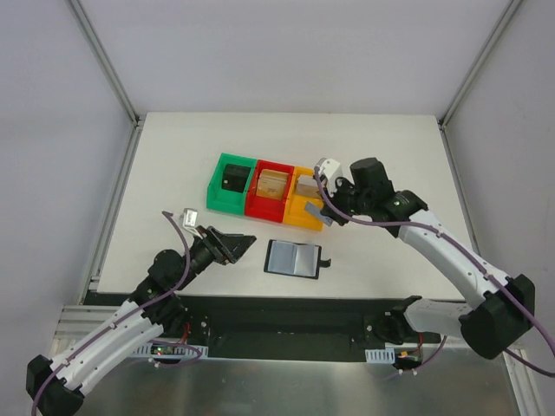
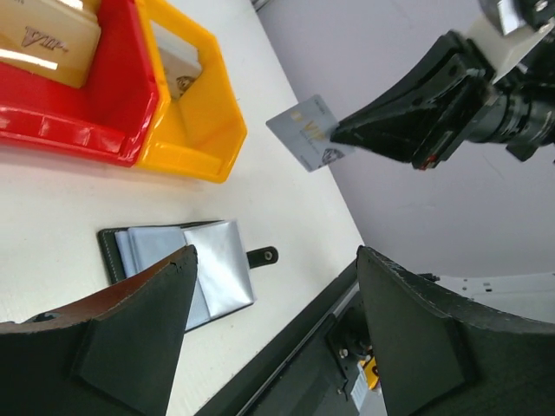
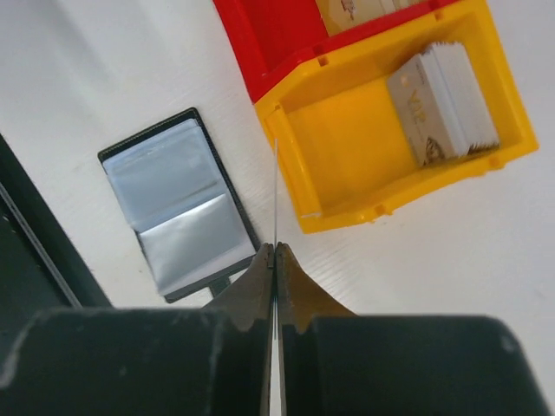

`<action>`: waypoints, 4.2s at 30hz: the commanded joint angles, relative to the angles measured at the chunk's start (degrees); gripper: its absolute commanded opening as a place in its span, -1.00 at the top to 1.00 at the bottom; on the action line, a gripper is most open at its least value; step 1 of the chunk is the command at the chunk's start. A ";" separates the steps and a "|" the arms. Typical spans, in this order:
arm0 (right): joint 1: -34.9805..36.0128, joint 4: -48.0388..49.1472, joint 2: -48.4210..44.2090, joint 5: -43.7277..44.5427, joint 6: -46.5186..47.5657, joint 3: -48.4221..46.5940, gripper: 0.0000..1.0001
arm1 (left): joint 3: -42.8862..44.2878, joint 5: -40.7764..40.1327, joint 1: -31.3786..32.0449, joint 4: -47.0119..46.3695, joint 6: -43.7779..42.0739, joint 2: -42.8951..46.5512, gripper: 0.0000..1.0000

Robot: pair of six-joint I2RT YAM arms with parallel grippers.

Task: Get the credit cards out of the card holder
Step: Place the credit card in the storage box.

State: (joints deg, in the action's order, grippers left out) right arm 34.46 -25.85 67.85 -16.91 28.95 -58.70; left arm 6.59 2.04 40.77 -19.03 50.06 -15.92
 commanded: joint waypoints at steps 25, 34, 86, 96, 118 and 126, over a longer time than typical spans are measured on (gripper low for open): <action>-5.28 13.18 23.37 -6.92 33.01 -7.84 1.00 | 0.35 2.26 -0.52 0.66 -0.05 -3.94 -0.42; -4.84 19.86 27.15 -4.19 33.63 -6.43 1.00 | 0.70 1.65 -0.61 1.97 -1.28 -4.12 -0.42; -3.78 20.13 35.51 1.88 34.95 -8.27 0.84 | -1.32 0.07 -0.52 1.80 -1.28 -5.52 -0.43; -3.61 20.57 34.80 3.98 34.60 -9.86 0.79 | -1.67 0.07 -0.52 1.01 -0.93 -5.70 -0.43; -3.17 21.01 35.42 10.31 33.45 -13.46 0.78 | -2.28 0.15 -0.52 0.92 -0.76 -5.43 -0.43; -3.08 24.25 31.82 14.09 32.40 -13.99 0.76 | -2.20 0.24 -0.52 0.92 -0.67 -5.43 -0.43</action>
State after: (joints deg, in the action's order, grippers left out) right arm 31.00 -5.02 103.63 -5.78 62.96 -70.63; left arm 4.71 2.48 40.77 -16.43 49.91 -21.71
